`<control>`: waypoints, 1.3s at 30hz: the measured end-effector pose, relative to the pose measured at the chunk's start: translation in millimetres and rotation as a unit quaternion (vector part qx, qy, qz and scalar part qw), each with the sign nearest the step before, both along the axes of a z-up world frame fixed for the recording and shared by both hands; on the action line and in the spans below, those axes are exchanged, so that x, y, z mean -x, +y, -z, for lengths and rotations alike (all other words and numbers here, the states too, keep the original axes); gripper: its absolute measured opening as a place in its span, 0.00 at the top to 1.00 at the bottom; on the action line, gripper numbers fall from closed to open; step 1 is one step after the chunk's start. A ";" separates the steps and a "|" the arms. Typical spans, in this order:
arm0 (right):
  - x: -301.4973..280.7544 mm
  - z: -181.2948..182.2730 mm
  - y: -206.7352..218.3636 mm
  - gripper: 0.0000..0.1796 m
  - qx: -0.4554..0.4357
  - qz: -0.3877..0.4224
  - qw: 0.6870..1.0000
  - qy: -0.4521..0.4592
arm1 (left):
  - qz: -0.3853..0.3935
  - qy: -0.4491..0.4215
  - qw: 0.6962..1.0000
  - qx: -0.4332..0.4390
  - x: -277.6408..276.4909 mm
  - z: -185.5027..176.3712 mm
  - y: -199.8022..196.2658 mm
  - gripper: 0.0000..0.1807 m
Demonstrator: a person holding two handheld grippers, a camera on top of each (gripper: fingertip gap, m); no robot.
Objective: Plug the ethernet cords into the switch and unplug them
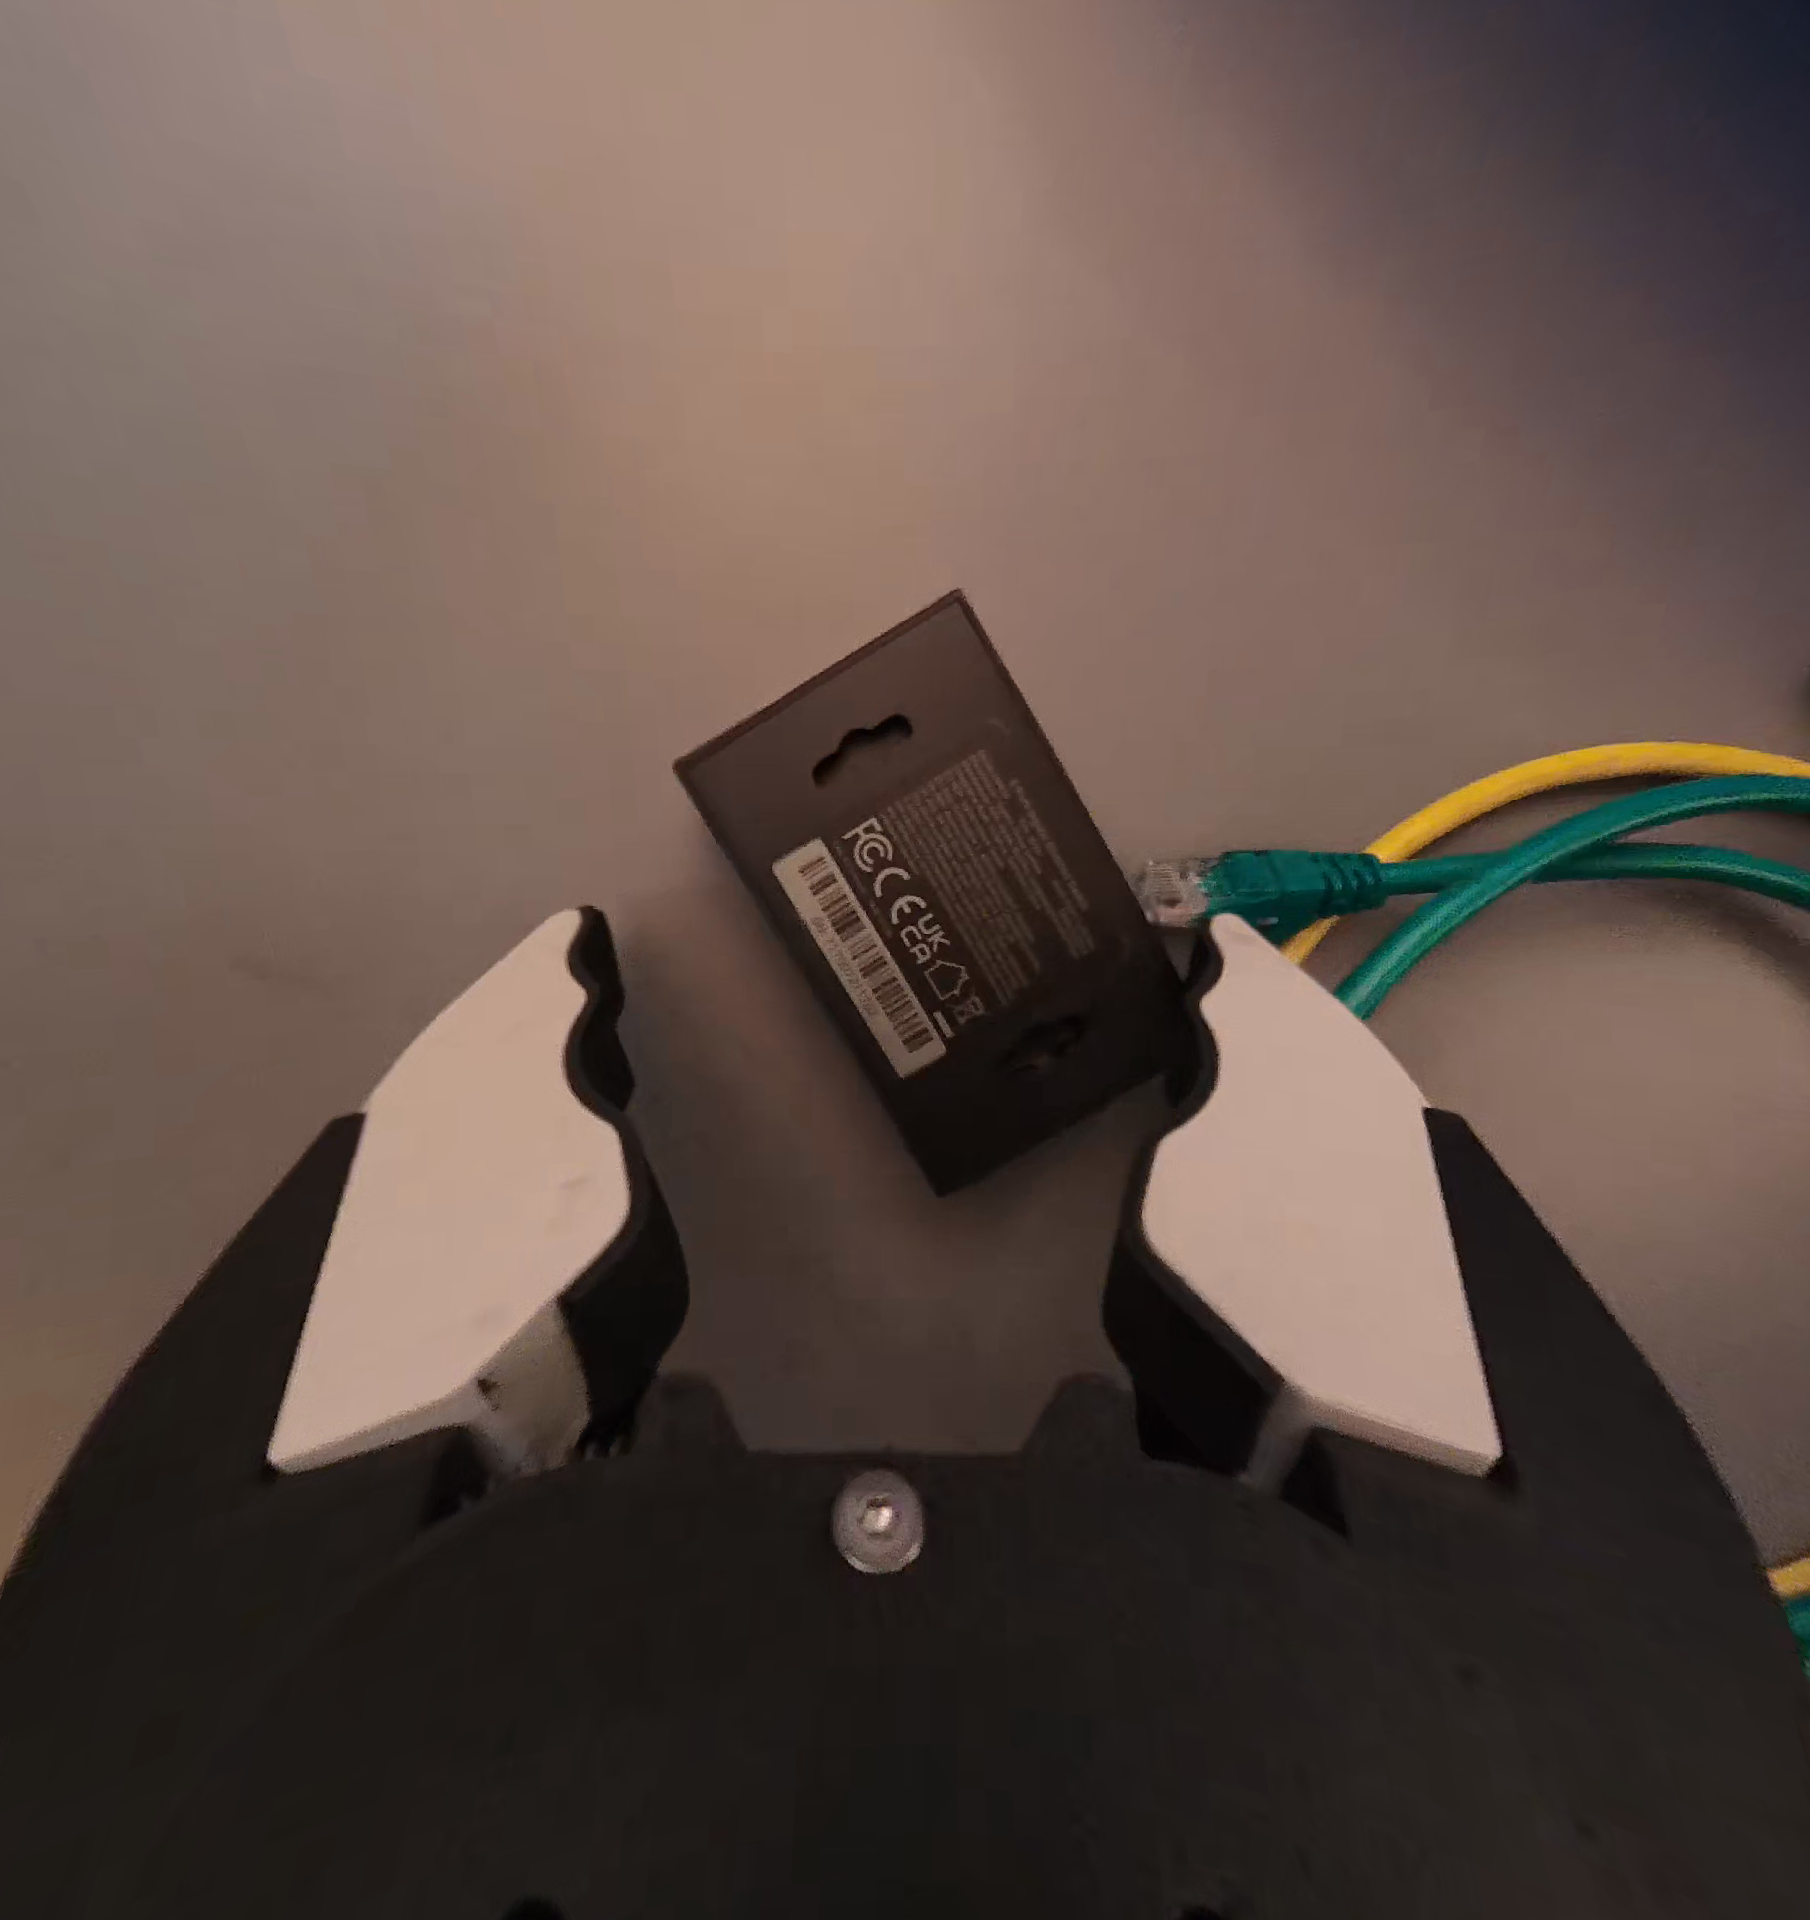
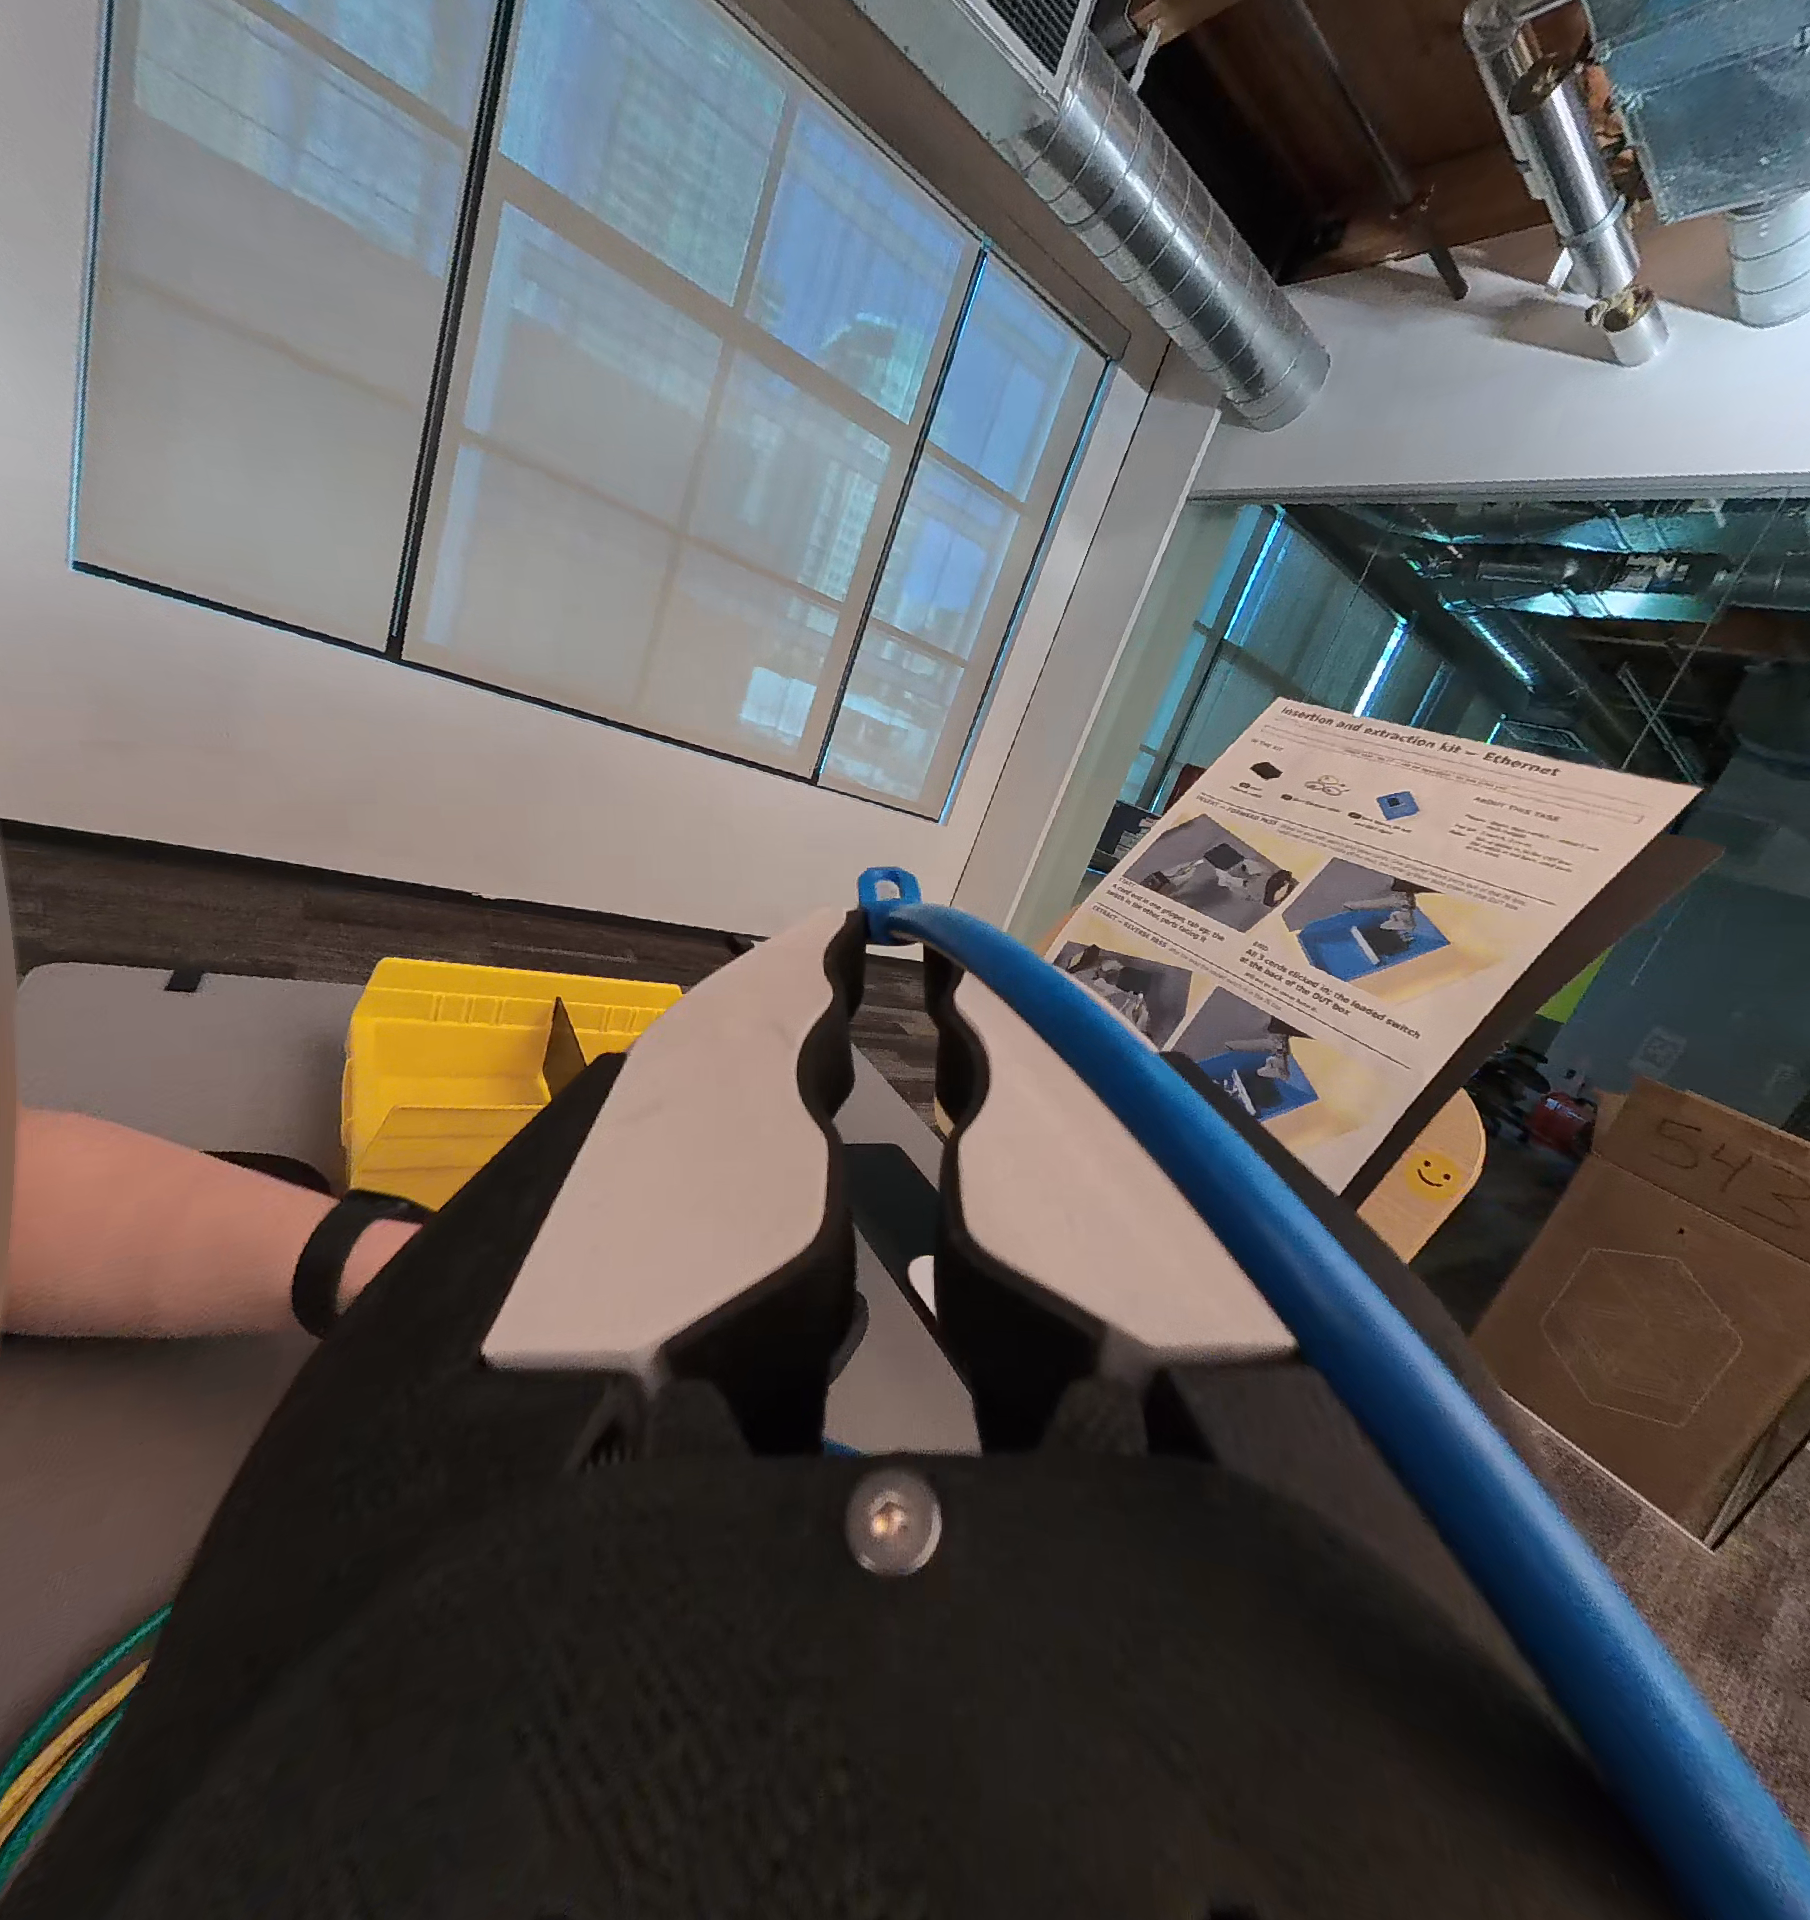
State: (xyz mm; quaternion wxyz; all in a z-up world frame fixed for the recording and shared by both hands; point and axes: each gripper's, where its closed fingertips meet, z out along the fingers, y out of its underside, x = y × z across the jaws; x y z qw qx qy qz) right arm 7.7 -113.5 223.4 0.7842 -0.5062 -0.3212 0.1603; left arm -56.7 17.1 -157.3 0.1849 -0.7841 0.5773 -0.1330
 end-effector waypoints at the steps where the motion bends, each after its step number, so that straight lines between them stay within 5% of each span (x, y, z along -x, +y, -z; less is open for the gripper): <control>1: -1.2 -0.6 -0.6 0.94 -0.002 0.003 1.000 0.001 | 0.002 0.008 1.000 0.001 3.5 0.3 0.1 0.44; 6: -5.1 -2.4 -3.9 0.94 -0.007 0.003 1.000 0.004 | 0.006 -0.007 1.000 0.019 18.6 -0.5 11.5 0.58; 10: -5.0 -1.4 -1.0 0.94 -0.004 0.002 1.000 0.004 | 0.068 0.005 0.998 -0.008 6.6 8.2 11.0 0.48; 13: -4.3 -0.1 0.4 0.94 -0.002 0.007 1.000 -0.001 | 0.104 -0.007 0.995 -0.002 -2.3 6.0 1.6 0.65; 20: -5.3 3.5 6.2 0.94 0.005 0.012 1.000 -0.004 | 0.063 -0.018 0.998 -0.017 9.2 -1.1 21.2 0.66; 31: 30.0 48.8 71.4 0.95 0.048 0.078 0.993 -0.079 | 0.001 -0.300 0.954 0.023 30.8 -148.8 24.9 0.66; 39: 83.6 64.3 81.7 0.94 -0.048 0.126 0.979 -0.155 | -0.011 -0.440 0.898 0.030 56.9 -227.5 19.1 0.67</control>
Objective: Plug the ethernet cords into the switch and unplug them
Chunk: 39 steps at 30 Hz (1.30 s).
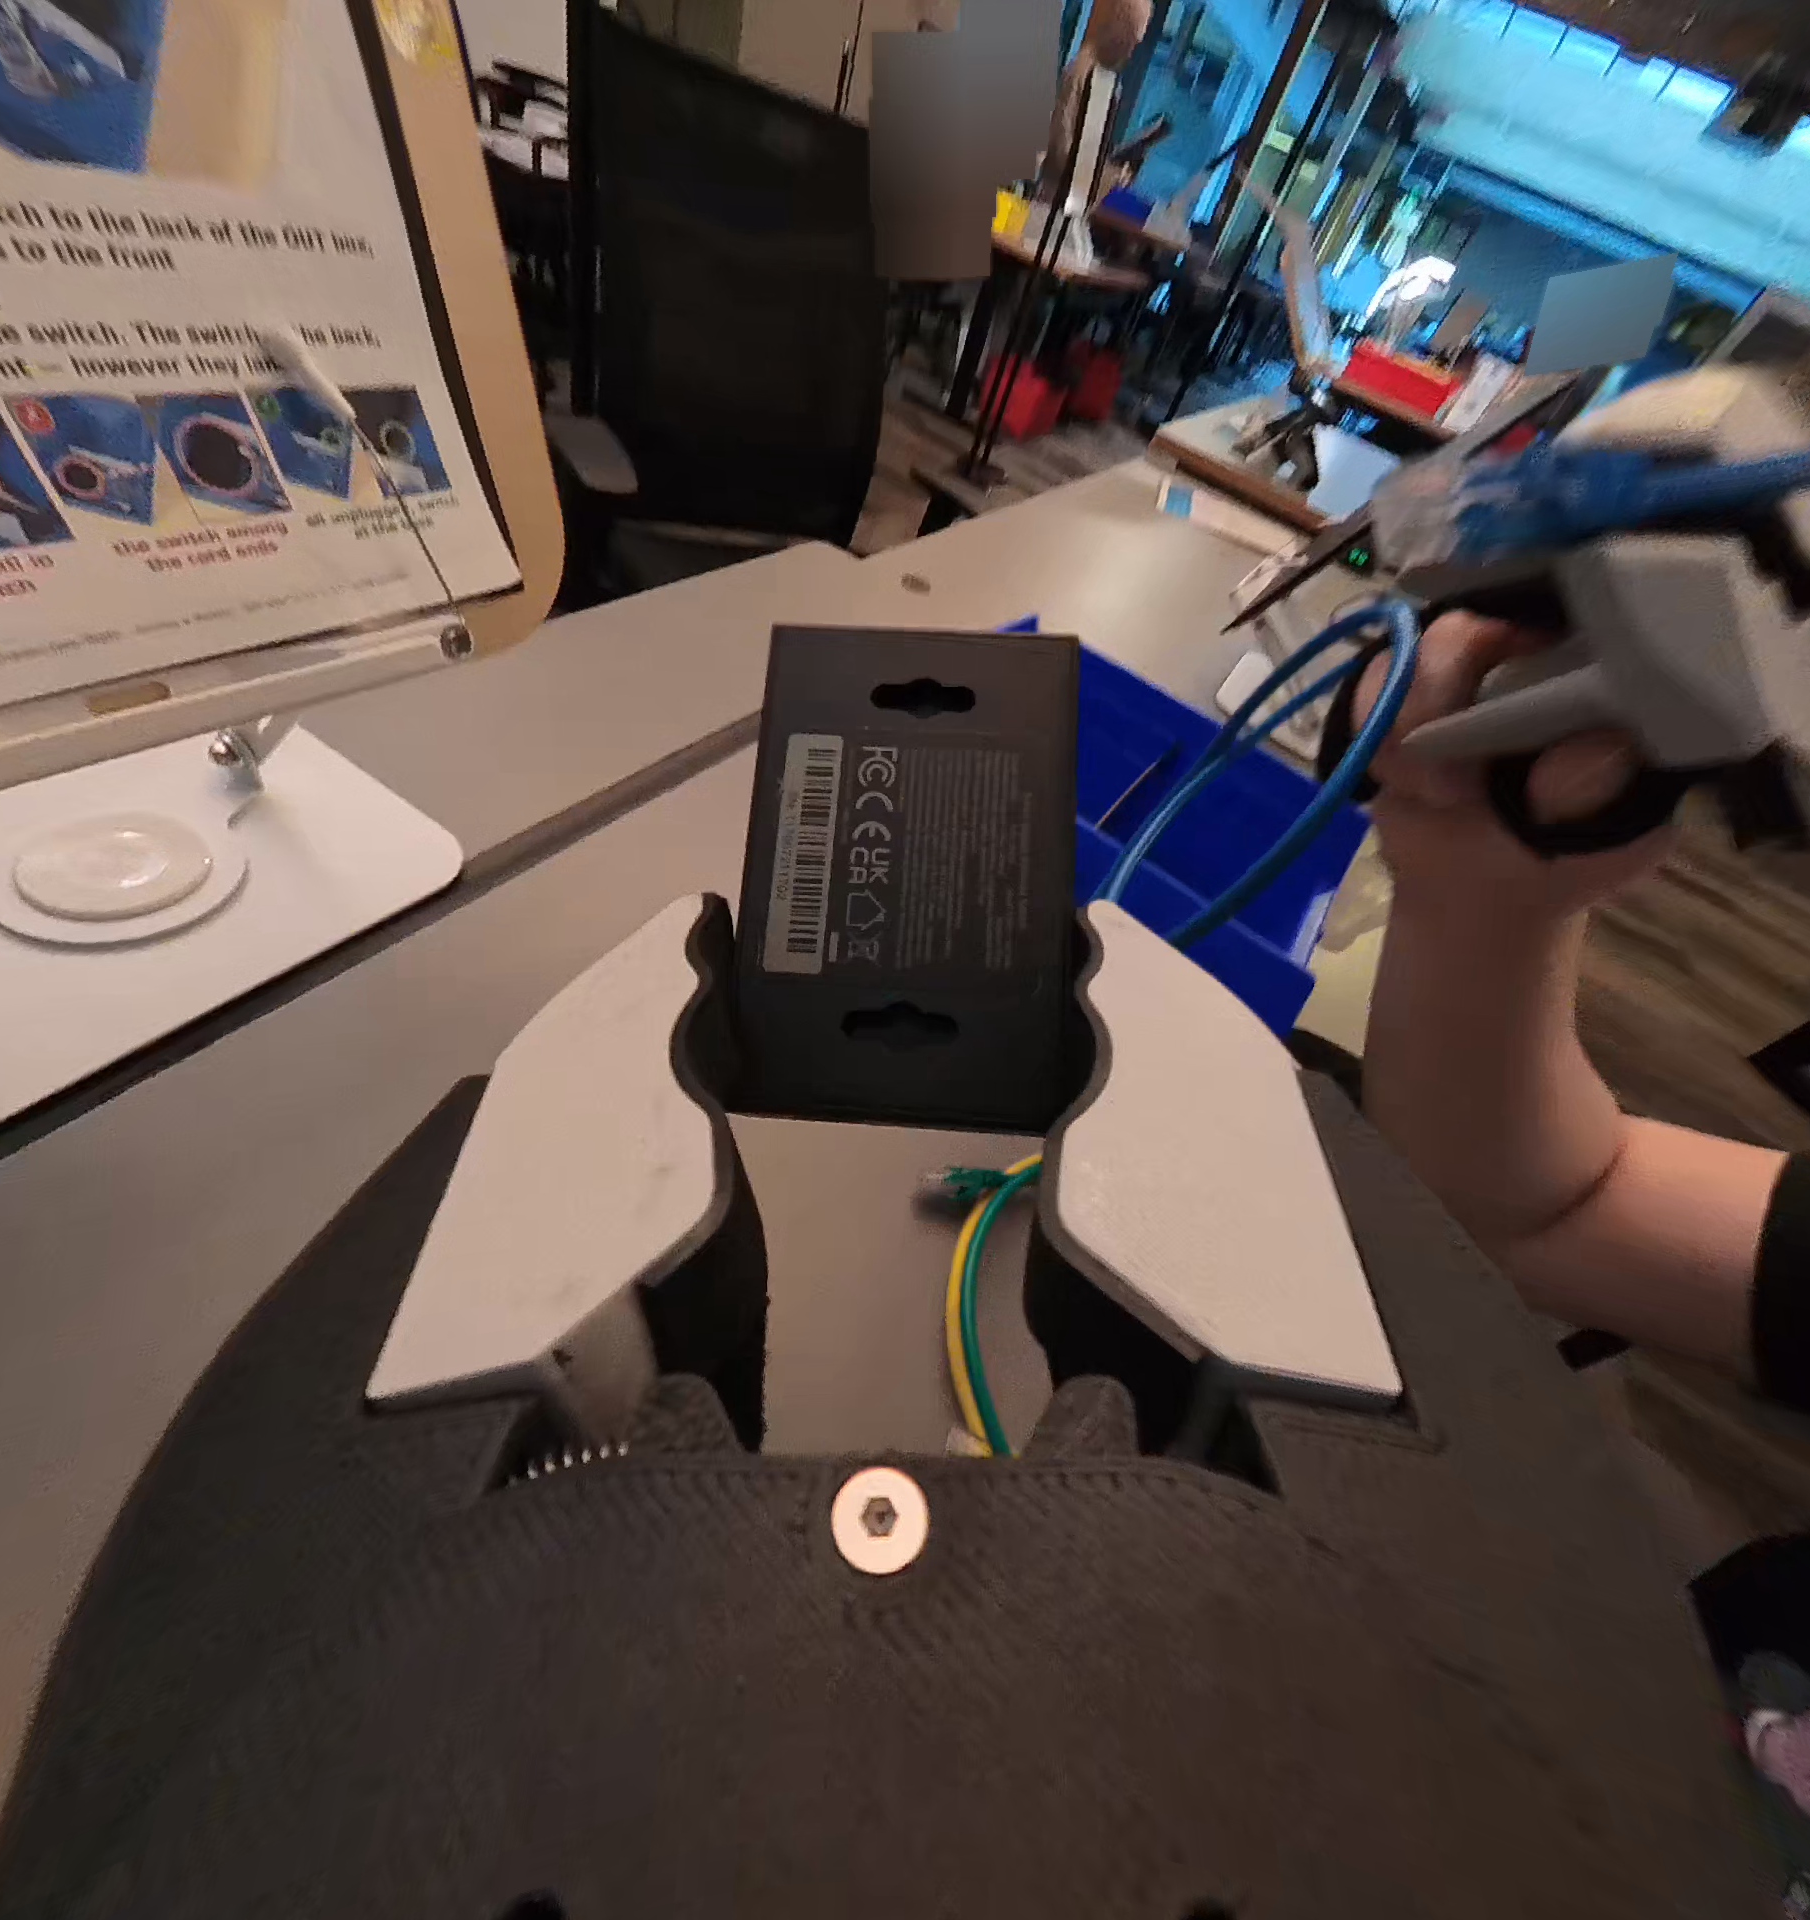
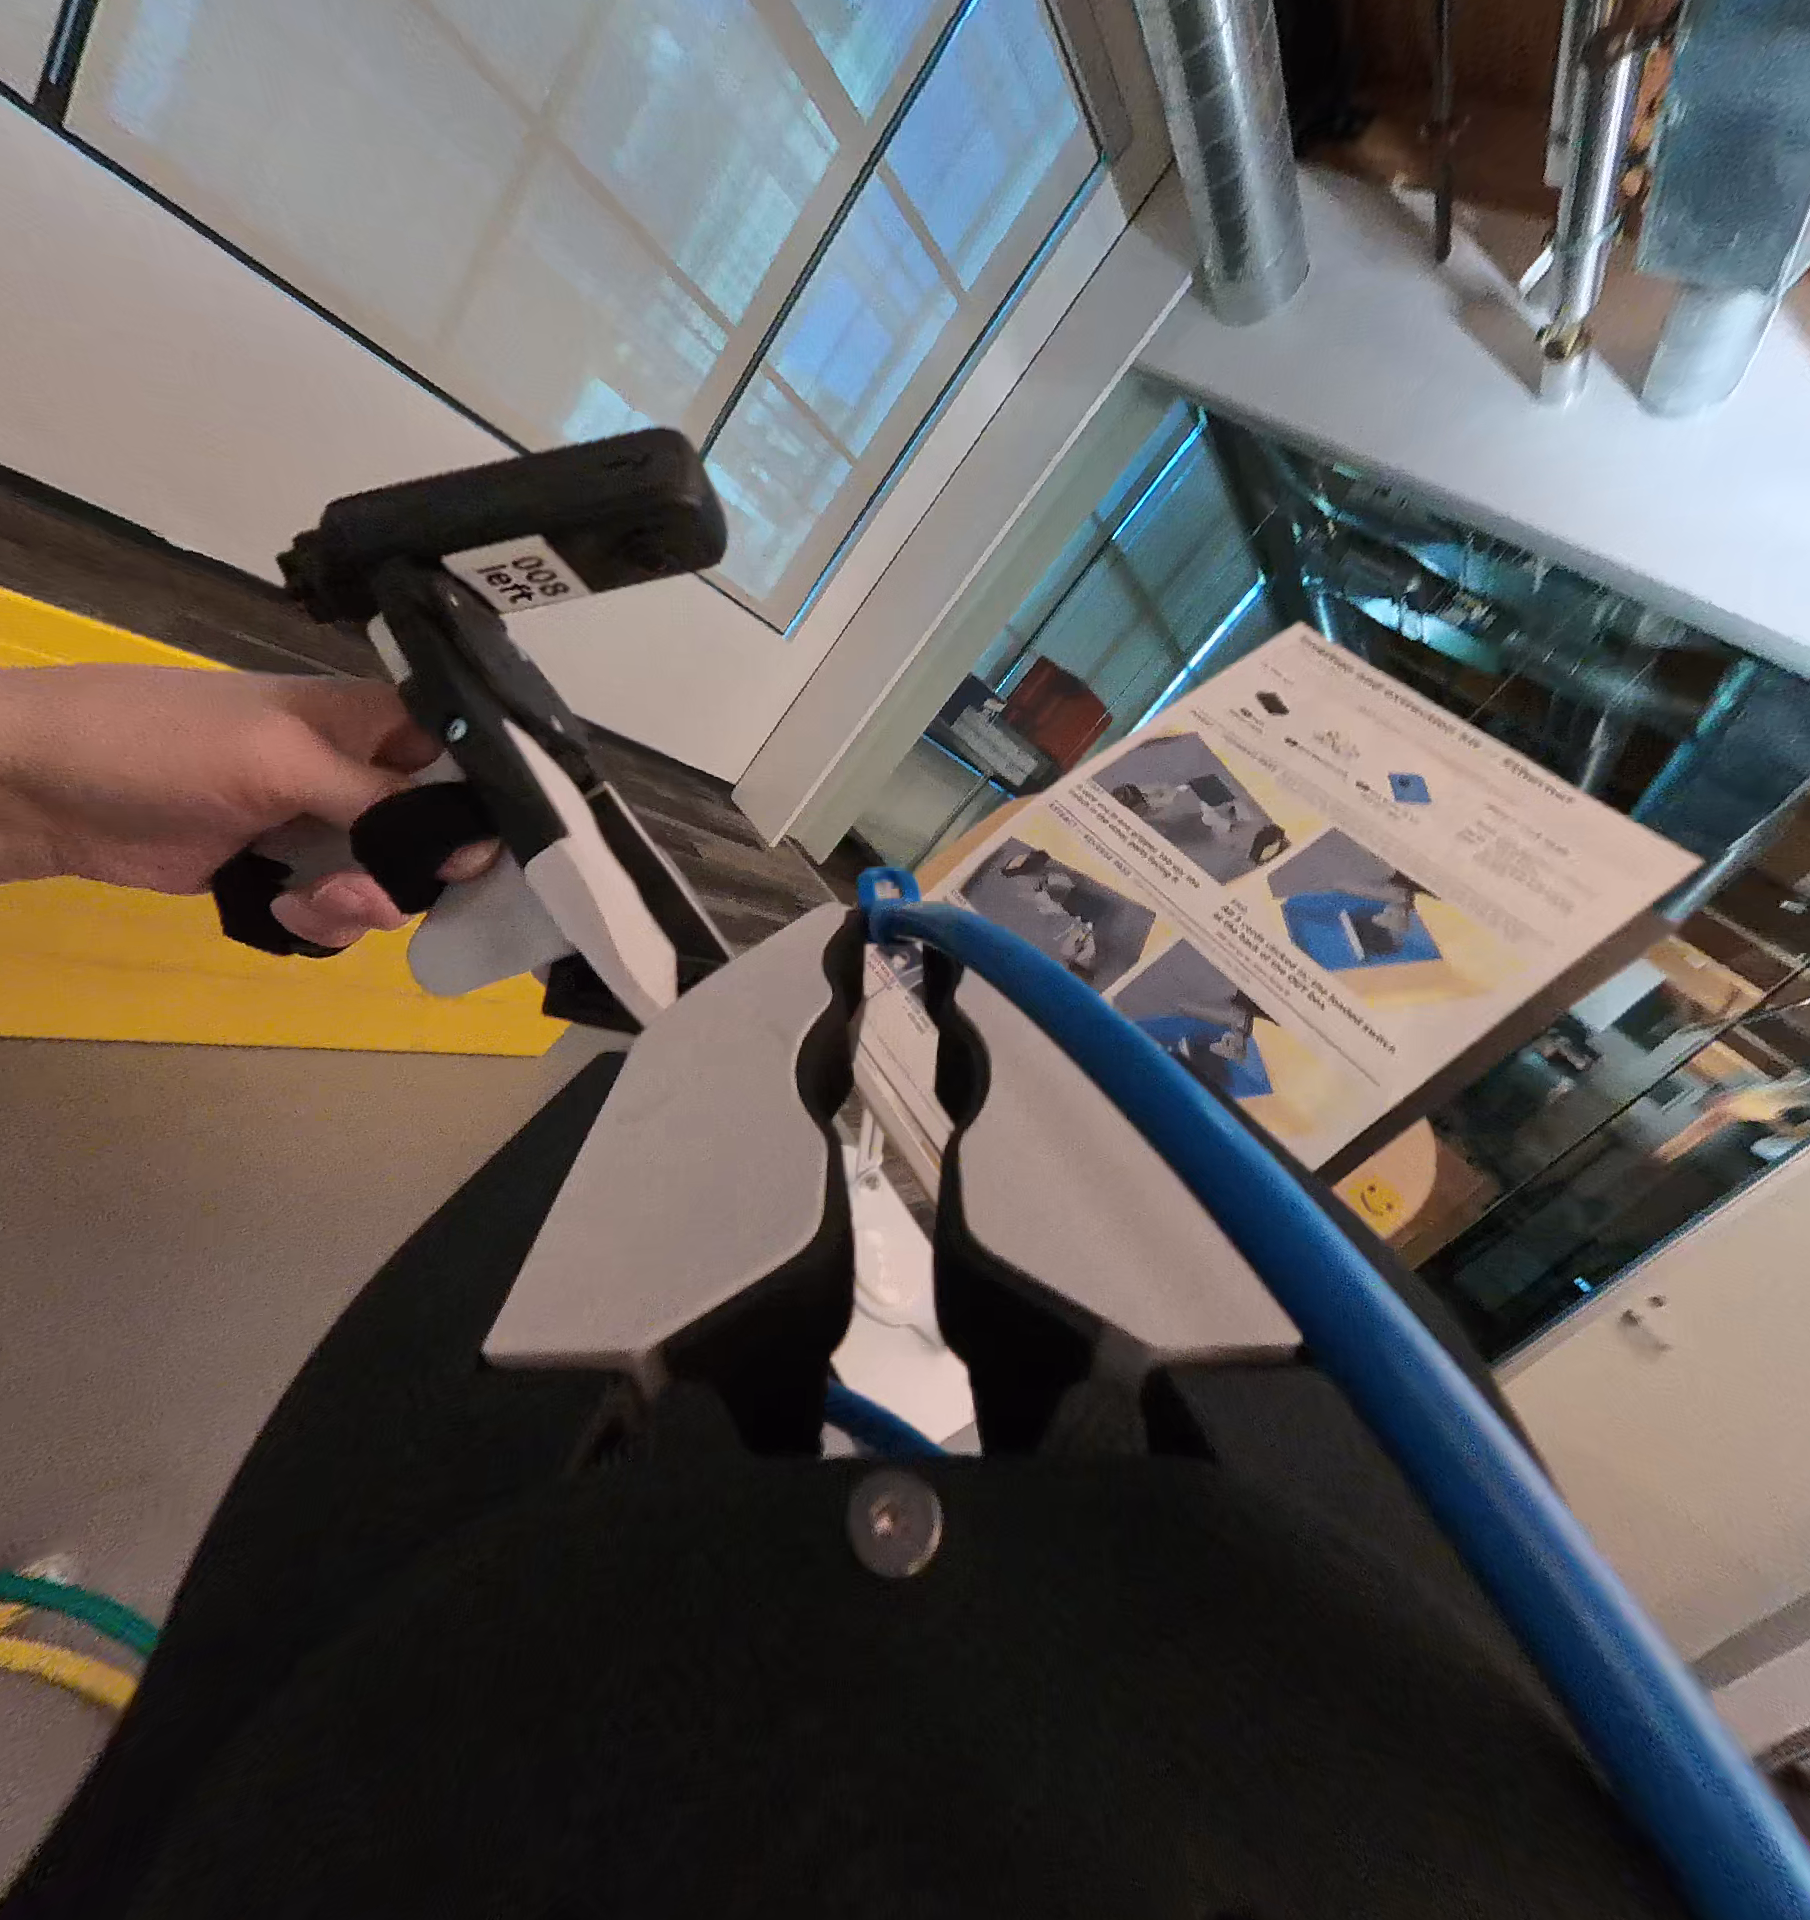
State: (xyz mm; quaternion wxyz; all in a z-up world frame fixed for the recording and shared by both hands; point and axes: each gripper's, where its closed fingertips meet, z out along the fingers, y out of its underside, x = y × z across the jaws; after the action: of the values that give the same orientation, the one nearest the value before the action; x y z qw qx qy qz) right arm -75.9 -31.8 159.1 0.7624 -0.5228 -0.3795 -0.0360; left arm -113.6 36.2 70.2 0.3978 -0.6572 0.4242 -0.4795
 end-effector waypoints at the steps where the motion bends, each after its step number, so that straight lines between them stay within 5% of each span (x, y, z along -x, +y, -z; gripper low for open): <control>1: 5.4 1.5 -0.1 0.95 -0.008 0.001 1.000 -0.005 | 0.001 -0.010 1.000 0.001 1.7 -4.5 -0.8 0.66; 22: 29.5 27.1 17.6 0.94 0.006 0.008 1.000 -0.013 | 0.004 -0.057 0.998 0.029 3.1 -22.1 -9.5 0.67; 39: 31.7 18.8 10.0 0.94 -0.040 0.015 0.999 -0.010 | -0.041 -0.036 0.993 -0.100 3.2 -36.1 -19.5 0.67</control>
State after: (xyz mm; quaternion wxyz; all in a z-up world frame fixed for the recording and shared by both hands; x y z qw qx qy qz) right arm -107.6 -21.8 140.3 0.7784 -0.4969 -0.3775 -0.0685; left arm -116.8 16.7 106.4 0.4958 -0.6133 0.4285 -0.4409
